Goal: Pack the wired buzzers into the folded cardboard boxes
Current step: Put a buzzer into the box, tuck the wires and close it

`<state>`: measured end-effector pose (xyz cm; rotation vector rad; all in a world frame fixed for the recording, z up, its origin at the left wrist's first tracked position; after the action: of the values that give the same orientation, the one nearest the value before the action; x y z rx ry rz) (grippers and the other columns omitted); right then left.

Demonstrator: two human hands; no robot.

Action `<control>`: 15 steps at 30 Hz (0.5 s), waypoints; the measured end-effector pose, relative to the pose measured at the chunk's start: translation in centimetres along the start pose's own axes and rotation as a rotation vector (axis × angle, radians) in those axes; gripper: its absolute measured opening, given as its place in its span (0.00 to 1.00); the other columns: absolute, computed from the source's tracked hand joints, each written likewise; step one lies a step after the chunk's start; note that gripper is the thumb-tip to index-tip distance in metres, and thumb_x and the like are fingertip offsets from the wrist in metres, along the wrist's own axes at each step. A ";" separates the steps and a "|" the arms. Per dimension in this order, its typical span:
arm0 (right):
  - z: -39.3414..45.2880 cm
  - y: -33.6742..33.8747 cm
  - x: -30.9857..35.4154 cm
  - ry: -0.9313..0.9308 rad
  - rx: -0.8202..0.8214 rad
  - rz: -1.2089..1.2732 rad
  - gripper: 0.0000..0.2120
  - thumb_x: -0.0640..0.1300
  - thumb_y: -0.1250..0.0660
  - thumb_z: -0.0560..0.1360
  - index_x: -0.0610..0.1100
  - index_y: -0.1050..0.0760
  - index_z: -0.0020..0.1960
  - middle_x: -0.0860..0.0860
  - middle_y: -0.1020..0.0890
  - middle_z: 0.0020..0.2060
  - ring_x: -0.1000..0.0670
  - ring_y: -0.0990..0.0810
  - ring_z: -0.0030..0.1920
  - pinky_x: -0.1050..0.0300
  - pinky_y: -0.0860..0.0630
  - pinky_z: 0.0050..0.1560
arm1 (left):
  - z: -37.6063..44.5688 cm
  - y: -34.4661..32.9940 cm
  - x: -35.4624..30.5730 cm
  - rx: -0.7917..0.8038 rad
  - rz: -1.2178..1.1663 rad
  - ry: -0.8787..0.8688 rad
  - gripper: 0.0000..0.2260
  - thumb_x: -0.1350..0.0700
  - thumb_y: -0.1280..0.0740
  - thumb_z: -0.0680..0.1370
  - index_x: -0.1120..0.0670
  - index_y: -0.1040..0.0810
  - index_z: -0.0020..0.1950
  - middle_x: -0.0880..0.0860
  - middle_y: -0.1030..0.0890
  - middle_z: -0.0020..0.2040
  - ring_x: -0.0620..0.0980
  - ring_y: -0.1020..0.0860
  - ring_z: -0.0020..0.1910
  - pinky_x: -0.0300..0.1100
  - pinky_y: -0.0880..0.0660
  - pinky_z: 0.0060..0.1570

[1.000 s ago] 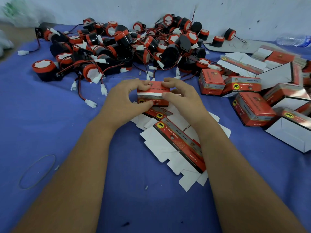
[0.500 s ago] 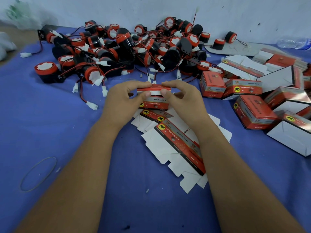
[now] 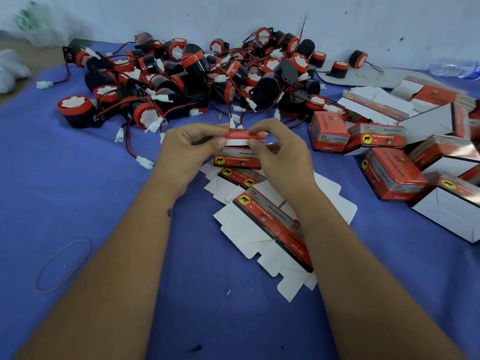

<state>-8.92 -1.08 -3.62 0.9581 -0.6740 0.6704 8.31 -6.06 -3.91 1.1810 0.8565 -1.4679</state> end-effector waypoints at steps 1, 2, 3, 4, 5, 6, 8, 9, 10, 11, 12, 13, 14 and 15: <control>0.0 0.0 0.0 -0.005 -0.002 0.022 0.07 0.47 0.33 0.79 0.60 0.26 0.51 0.57 0.20 0.51 0.53 0.18 0.48 0.50 0.18 0.44 | -0.1 0.0 0.0 -0.023 -0.005 0.001 0.10 0.65 0.30 0.76 0.50 0.17 0.47 0.43 0.16 0.51 0.40 0.18 0.53 0.39 0.20 0.51; 0.0 0.0 0.0 -0.012 -0.003 0.055 0.07 0.45 0.33 0.79 0.59 0.26 0.50 0.58 0.21 0.51 0.52 0.18 0.48 0.50 0.17 0.44 | -0.1 -0.2 -0.1 -0.045 0.002 -0.005 0.09 0.66 0.29 0.75 0.51 0.17 0.47 0.44 0.16 0.50 0.39 0.18 0.52 0.37 0.20 0.50; 0.0 0.0 -0.1 -0.021 -0.002 0.089 0.08 0.44 0.33 0.79 0.57 0.26 0.48 0.59 0.22 0.50 0.52 0.18 0.48 0.49 0.17 0.44 | -0.2 -0.3 -0.2 -0.063 0.019 -0.020 0.09 0.66 0.29 0.74 0.52 0.17 0.47 0.44 0.17 0.50 0.38 0.18 0.51 0.35 0.21 0.49; 0.0 0.0 -0.1 -0.030 0.000 0.115 0.08 0.42 0.33 0.79 0.56 0.26 0.48 0.60 0.23 0.50 0.51 0.18 0.49 0.49 0.17 0.44 | -0.3 -0.5 -0.2 -0.074 0.039 -0.036 0.10 0.66 0.28 0.74 0.52 0.17 0.49 0.45 0.17 0.50 0.37 0.19 0.51 0.34 0.21 0.49; 0.0 0.0 -0.2 -0.039 0.004 0.132 0.08 0.41 0.33 0.79 0.55 0.25 0.47 0.60 0.23 0.51 0.51 0.18 0.50 0.49 0.17 0.45 | -0.4 -0.6 -0.3 -0.080 0.056 -0.050 0.10 0.66 0.28 0.74 0.52 0.18 0.51 0.46 0.17 0.50 0.37 0.19 0.51 0.34 0.22 0.50; 0.0 0.1 -0.3 -0.048 0.008 0.142 0.08 0.40 0.33 0.78 0.53 0.25 0.48 0.59 0.23 0.52 0.50 0.18 0.51 0.49 0.17 0.47 | -0.4 -0.8 -0.4 -0.081 0.070 -0.058 0.11 0.66 0.29 0.75 0.53 0.18 0.52 0.48 0.17 0.51 0.38 0.20 0.52 0.34 0.22 0.51; 0.0 0.2 -0.5 -0.055 0.018 0.165 0.07 0.38 0.33 0.78 0.50 0.24 0.48 0.55 0.23 0.57 0.50 0.19 0.54 0.50 0.18 0.49 | -0.5 -0.8 -0.5 -0.062 0.098 -0.071 0.11 0.66 0.29 0.75 0.53 0.18 0.53 0.49 0.17 0.52 0.38 0.21 0.54 0.33 0.23 0.53; 0.0 0.2 -0.6 -0.058 0.024 0.185 0.06 0.38 0.33 0.77 0.49 0.23 0.48 0.54 0.23 0.59 0.50 0.20 0.55 0.51 0.18 0.50 | -0.6 -0.8 -0.5 -0.047 0.126 -0.077 0.10 0.66 0.29 0.75 0.52 0.18 0.52 0.48 0.17 0.52 0.37 0.22 0.55 0.32 0.24 0.53; 0.0 0.3 -0.6 -0.062 0.031 0.198 0.05 0.38 0.32 0.77 0.48 0.23 0.48 0.54 0.22 0.59 0.50 0.20 0.55 0.50 0.18 0.50 | -0.6 -0.7 -0.5 -0.032 0.159 -0.081 0.09 0.65 0.29 0.76 0.52 0.18 0.50 0.45 0.18 0.52 0.35 0.23 0.56 0.30 0.24 0.53; -0.1 0.4 -0.6 -0.067 0.040 0.193 0.05 0.39 0.31 0.75 0.48 0.23 0.48 0.56 0.22 0.58 0.50 0.19 0.55 0.50 0.18 0.50 | -0.7 -0.6 -0.5 -0.018 0.193 -0.083 0.07 0.64 0.29 0.76 0.52 0.17 0.48 0.43 0.18 0.52 0.33 0.23 0.56 0.30 0.25 0.53; -0.1 0.4 -0.6 -0.071 0.053 0.172 0.06 0.40 0.30 0.74 0.49 0.23 0.48 0.57 0.22 0.57 0.51 0.19 0.55 0.48 0.18 0.50 | -0.8 -0.5 -0.4 -0.004 0.225 -0.083 0.07 0.63 0.29 0.76 0.51 0.18 0.47 0.41 0.18 0.53 0.32 0.24 0.56 0.29 0.25 0.52; -0.1 0.4 -0.6 -0.069 0.064 0.140 0.07 0.40 0.29 0.73 0.49 0.23 0.48 0.58 0.22 0.57 0.51 0.20 0.56 0.47 0.19 0.51 | -0.9 -0.4 -0.4 0.007 0.259 -0.091 0.07 0.62 0.28 0.76 0.50 0.18 0.46 0.40 0.19 0.53 0.30 0.24 0.56 0.28 0.26 0.51; -0.1 0.4 -0.5 -0.053 0.070 0.096 0.08 0.40 0.28 0.72 0.48 0.23 0.49 0.57 0.22 0.57 0.51 0.21 0.56 0.47 0.20 0.52 | -1.0 -0.5 -0.5 0.009 0.302 -0.114 0.08 0.61 0.27 0.75 0.48 0.19 0.45 0.39 0.19 0.53 0.30 0.24 0.55 0.26 0.27 0.51; -0.1 0.4 -0.4 -0.017 0.064 0.036 0.08 0.39 0.28 0.71 0.46 0.23 0.49 0.56 0.22 0.57 0.52 0.22 0.57 0.48 0.21 0.55 | -1.1 -0.5 -0.6 -0.001 0.368 -0.154 0.09 0.61 0.26 0.73 0.47 0.20 0.44 0.39 0.19 0.52 0.30 0.25 0.53 0.24 0.29 0.50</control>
<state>-9.44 -0.96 -3.76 1.0138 -0.6898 0.7203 8.04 -4.77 -3.68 1.1383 0.5030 -1.2358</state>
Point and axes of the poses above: each hand's wrist, its own z-axis towards the middle knuckle, its own y-axis out of the back of the hand, x = y × z, the point moved 1 cm from there along z, towards the middle knuckle
